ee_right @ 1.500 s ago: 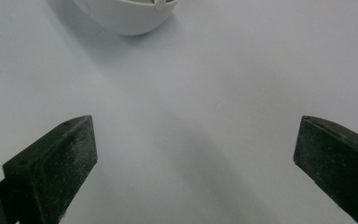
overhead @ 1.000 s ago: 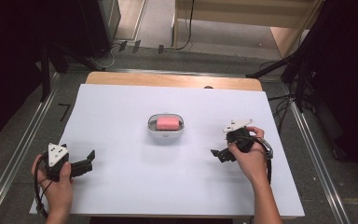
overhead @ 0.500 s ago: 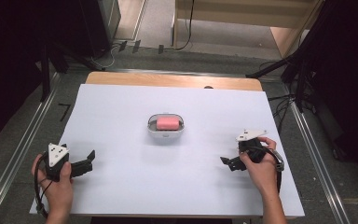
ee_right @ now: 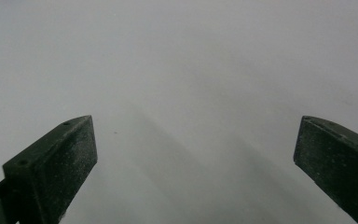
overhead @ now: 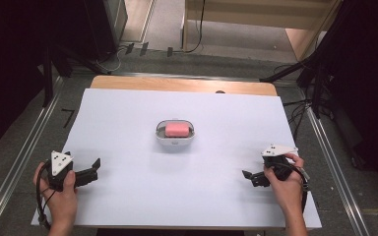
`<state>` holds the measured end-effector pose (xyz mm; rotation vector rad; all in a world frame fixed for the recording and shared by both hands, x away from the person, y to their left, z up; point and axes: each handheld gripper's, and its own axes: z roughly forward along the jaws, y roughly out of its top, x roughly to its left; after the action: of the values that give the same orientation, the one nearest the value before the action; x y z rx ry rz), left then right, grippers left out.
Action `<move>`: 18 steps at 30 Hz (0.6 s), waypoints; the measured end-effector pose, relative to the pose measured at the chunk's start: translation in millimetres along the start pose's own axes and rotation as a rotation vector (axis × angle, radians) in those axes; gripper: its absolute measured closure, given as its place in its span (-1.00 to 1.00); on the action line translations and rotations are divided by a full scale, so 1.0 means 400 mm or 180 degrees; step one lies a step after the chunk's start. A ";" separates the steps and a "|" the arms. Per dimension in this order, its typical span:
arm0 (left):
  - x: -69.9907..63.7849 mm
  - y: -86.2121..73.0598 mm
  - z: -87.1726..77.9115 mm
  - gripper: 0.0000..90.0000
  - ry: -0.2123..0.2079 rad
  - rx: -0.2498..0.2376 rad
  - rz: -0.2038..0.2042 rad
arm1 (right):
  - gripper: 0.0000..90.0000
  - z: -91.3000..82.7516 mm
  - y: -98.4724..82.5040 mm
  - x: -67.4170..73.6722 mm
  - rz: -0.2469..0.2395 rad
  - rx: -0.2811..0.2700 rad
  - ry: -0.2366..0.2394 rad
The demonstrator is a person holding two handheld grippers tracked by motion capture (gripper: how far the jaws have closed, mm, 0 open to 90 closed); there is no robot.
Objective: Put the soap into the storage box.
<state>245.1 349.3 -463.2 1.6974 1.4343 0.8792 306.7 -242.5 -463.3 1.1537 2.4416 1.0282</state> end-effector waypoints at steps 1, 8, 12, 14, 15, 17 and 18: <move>0.000 0.000 0.000 -1.00 0.0000 -0.0007 -0.0002 | -1.00 -0.005 -0.012 -0.004 0.0050 -0.0019 -0.0005; 0.000 0.000 0.000 -1.00 0.0001 -0.0009 0.0001 | -1.00 -0.025 -0.054 -0.015 0.0139 -0.0069 -0.0041; 0.000 0.000 0.000 -1.00 0.0001 -0.0004 0.0001 | -1.00 -0.036 -0.075 -0.020 0.0167 -0.0090 -0.0072; -0.001 0.000 0.000 -1.00 0.0014 -0.0005 0.0008 | -1.00 -0.043 -0.090 -0.022 0.0184 -0.0119 -0.0101; -0.002 0.000 0.000 -1.00 0.0014 -0.0007 0.0010 | -1.00 -0.047 -0.099 -0.023 0.0187 -0.0132 -0.0106; -0.002 0.000 -0.001 -1.00 0.0017 -0.0011 0.0010 | -1.00 -0.054 -0.116 -0.024 0.0220 -0.0158 -0.0116; -0.002 0.000 -0.001 -1.00 0.0017 -0.0009 0.0012 | -1.00 -0.058 -0.124 -0.024 0.0245 -0.0165 -0.0126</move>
<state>244.6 348.6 -463.2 1.6976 1.4331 0.8880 273.1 -283.0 -481.6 1.2477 2.3429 1.0732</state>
